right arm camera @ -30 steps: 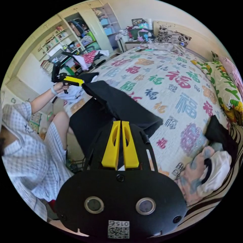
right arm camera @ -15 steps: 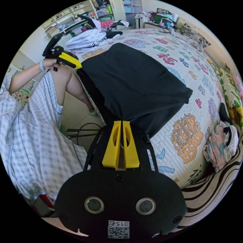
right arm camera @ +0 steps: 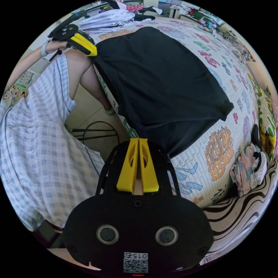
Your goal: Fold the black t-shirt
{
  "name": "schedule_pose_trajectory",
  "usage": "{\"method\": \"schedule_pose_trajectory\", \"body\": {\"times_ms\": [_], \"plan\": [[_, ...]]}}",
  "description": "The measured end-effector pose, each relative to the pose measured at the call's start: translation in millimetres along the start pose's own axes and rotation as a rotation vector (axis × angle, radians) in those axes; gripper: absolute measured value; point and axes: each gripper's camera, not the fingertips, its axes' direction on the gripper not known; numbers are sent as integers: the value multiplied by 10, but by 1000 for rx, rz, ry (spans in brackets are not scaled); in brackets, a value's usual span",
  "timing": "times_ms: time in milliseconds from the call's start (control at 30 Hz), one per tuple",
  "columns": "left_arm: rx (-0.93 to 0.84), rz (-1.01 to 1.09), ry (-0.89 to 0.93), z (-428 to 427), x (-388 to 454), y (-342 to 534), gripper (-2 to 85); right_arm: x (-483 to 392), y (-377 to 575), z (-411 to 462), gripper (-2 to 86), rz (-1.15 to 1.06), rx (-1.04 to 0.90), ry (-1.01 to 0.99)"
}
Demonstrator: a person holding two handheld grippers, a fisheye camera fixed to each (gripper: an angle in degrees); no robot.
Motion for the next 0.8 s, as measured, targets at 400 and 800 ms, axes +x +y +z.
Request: {"method": "schedule_pose_trajectory", "body": {"times_ms": [400, 800], "plan": [[151, -188, 77, -260, -58, 147, -4, 289, -254, 88, -7, 109, 146, -161], [-5, -251, 125, -211, -1037, 204, -1, 1438, 132, 29, -2, 459, 251, -309]]}}
